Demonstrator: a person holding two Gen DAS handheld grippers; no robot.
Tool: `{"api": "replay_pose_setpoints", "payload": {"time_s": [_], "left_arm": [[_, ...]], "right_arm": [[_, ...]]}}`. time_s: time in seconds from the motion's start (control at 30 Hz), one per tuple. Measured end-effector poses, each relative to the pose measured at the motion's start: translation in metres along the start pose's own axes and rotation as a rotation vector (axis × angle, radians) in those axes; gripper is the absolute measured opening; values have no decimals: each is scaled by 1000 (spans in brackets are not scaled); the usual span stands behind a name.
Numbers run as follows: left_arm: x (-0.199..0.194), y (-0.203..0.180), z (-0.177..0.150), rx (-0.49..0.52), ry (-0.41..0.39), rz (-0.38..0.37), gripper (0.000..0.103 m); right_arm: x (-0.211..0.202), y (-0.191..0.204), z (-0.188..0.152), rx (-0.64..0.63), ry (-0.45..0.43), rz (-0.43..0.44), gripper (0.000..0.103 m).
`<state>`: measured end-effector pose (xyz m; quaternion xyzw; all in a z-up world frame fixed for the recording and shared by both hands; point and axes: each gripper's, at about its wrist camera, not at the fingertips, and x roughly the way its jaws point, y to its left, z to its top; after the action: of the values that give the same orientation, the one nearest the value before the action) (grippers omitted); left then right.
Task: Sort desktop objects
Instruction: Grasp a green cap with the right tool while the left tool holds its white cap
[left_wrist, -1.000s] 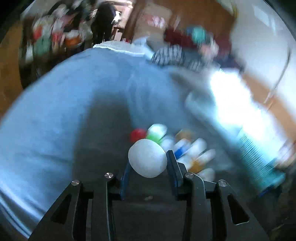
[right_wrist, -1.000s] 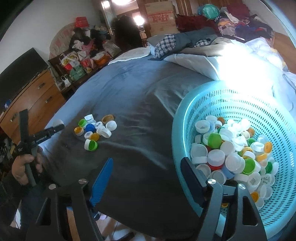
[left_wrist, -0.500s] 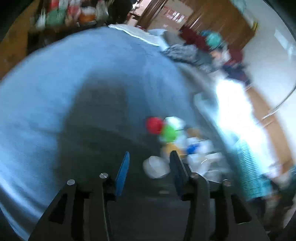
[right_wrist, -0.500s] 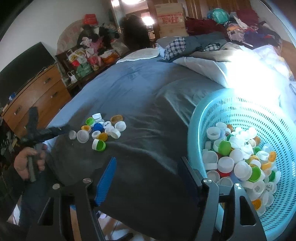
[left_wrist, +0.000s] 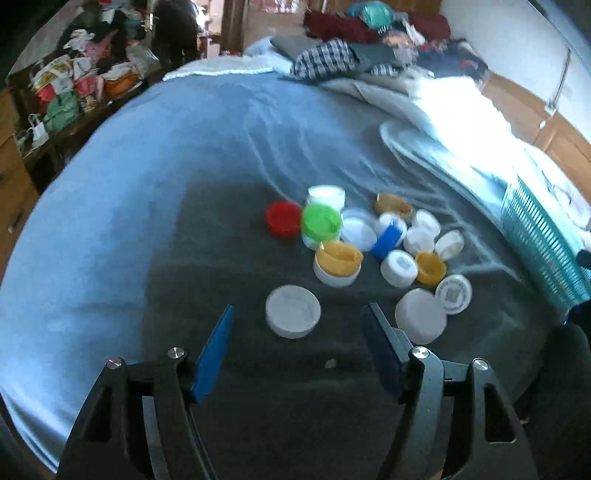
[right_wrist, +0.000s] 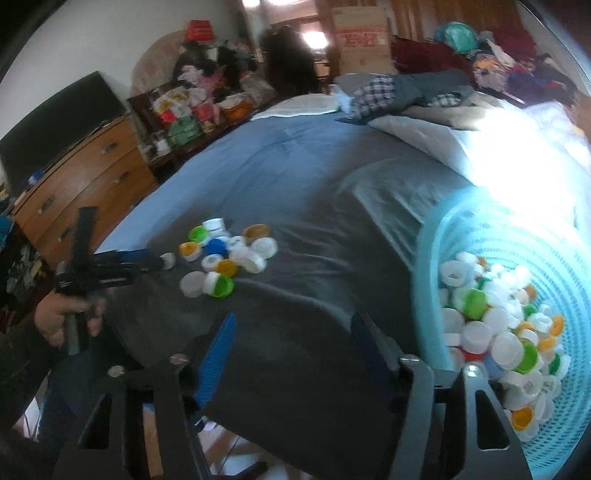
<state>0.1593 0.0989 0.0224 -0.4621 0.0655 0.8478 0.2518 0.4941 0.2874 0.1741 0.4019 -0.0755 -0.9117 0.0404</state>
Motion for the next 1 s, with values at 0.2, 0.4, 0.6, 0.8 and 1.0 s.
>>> {"api": "replay_pose_setpoints", "payload": {"time_s": [0.2,0.4,0.6,0.8,1.0], "left_arm": [[-6,3,-1,-55,-59,-1,25],[-4,10,-5,-105,-55,-31,25],[3,14,-3,-131,-58,-53,25],[5,18,-2,-149,-63,-66,25],[6,20,-2,-152,-65,-68,25]], "right_arm": [[36,32,-5,-62,53,100,46],[99,57,-3,-200,84,121,45],[150,68,0,-408,141,115,33],[163,85,8,-502,129,145,33],[160,86,9,-504,116,144,31]]}}
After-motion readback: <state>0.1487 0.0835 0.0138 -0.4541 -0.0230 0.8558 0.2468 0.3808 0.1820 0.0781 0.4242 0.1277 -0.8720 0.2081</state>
